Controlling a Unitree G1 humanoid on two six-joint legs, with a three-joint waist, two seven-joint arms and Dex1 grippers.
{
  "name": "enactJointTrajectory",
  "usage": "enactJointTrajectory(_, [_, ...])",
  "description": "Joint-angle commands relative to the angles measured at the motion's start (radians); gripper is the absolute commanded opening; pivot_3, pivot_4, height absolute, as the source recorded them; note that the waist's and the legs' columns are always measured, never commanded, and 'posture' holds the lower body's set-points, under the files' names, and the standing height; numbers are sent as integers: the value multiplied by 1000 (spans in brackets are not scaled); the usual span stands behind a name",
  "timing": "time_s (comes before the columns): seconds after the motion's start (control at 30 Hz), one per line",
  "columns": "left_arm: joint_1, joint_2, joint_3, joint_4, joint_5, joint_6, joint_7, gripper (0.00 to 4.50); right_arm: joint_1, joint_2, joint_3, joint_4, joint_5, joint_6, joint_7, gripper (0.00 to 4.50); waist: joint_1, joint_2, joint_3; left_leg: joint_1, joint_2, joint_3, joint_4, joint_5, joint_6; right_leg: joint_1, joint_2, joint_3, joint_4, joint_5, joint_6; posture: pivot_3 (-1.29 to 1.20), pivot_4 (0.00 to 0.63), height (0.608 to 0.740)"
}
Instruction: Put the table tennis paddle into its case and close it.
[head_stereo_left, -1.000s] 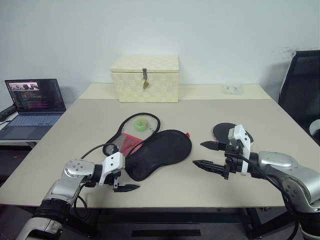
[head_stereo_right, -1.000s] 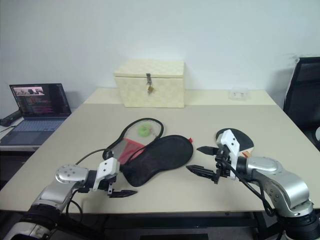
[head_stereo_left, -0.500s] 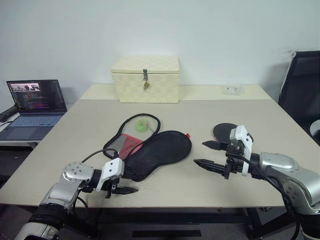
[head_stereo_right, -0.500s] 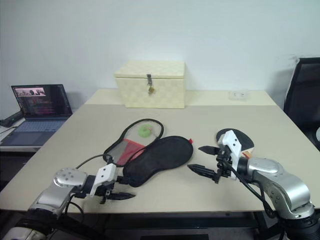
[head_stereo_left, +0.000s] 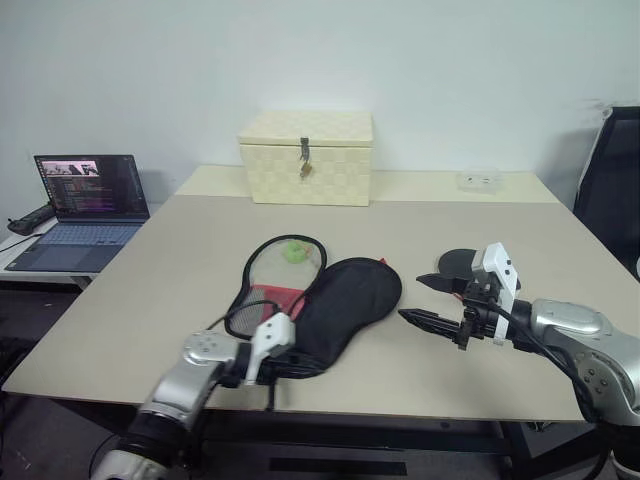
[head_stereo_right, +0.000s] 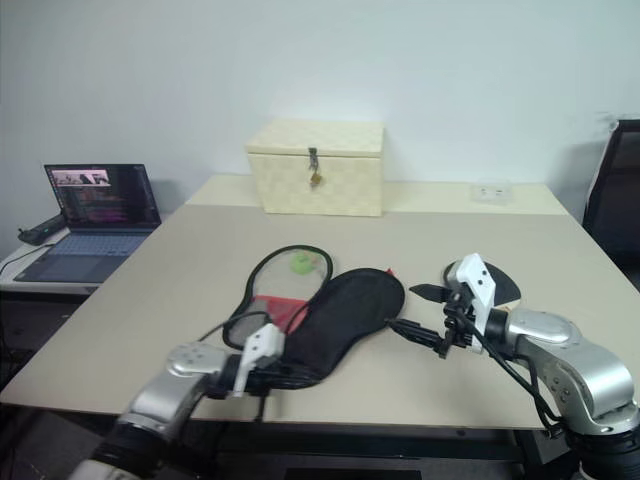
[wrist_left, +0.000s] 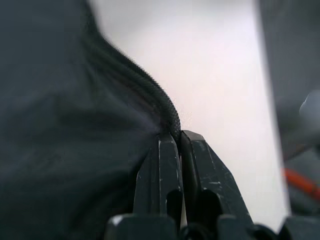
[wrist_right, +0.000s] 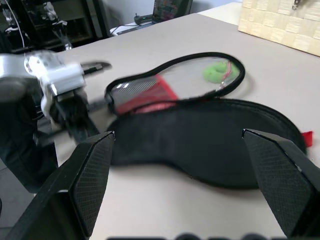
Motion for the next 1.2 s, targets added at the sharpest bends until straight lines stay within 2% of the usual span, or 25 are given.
enactJointTrajectory(0.03, [-66, -74, -43, -9, 22, 22, 53, 22, -8, -28, -40, -19, 23, -2, 7, 4500, 2, 0, 0, 0, 0, 0, 1, 0, 0, 0, 0, 0, 0, 0, 0, 0, 150, 740])
enactJointTrajectory(0.17, [-164, -174, -70, 102, 60, -3, 113, 22, 4, -46, -47, -14, 21, -10, 16, 4500, 2, 0, 0, 0, 0, 1, 2, 0, 0, 0, 1, -1, 1, 0, 0, 0, 150, 740])
enactJointTrajectory(0.3, [-201, -211, -75, 156, 81, -17, 132, 22, 13, -53, -46, -20, 23, -9, 15, 4500, -2, 0, 0, -1, 0, 2, 3, 0, 0, 0, 2, 0, 1, 0, 0, 0, 150, 740])
enactJointTrajectory(0.4, [-188, -206, -65, 138, 71, -10, 131, 772, 15, -60, -42, -28, 24, -1, 9, 4500, -9, 0, 0, -1, 0, 1, 3, 0, 1, 0, 2, 0, 1, 0, 0, 0, 150, 740])
enactJointTrajectory(0.5, [-154, -187, -48, 85, 57, -1, 139, 1764, 12, -60, -39, -34, 26, 7, 0, 4500, -15, 0, 0, -1, 0, 0, 3, 0, 1, 0, 2, 0, 1, 0, 0, 0, 150, 740])
enactJointTrajectory(0.63, [-59, -116, -13, -95, -26, 87, 96, 3233, -6, -52, -28, -23, 16, 24, -28, 4500, -23, 0, 0, 0, 1, 0, 2, 0, 1, 0, 1, 1, 1, 0, 0, 0, 150, 740])
enactJointTrajectory(0.77, [29, -39, 139, -266, -174, 241, 141, 3233, -53, -6, 7, 54, -24, 83, -127, 4500, -25, 0, 0, 0, 3, -1, 3, 0, 1, 0, 1, 1, 2, 0, 0, 0, 150, 740])
enactJointTrajectory(0.93, [108, 84, 313, -323, -236, 305, 199, 3233, -138, 88, 69, 163, -51, 226, -250, 4500, -24, 0, 0, 0, 4, 0, 3, 0, 1, -1, 0, 1, 2, 0, -1, 0, 150, 740])
enactJointTrajectory(1.03, [138, 125, 347, -334, -243, 304, 210, 3233, -153, 124, 81, 197, -62, 252, -280, 4500, -21, 0, 0, 0, 3, 0, 3, 0, 1, -1, 0, 1, 1, 0, -1, 0, 150, 740])
enactJointTrajectory(1.2, [205, 194, 411, -367, -256, 310, 224, 3233, -182, 227, 131, 370, -164, 247, -382, 4500, -19, -1, 0, -1, 2, 0, 1, 0, 1, -2, 0, 1, 0, 0, -1, 0, 150, 740])
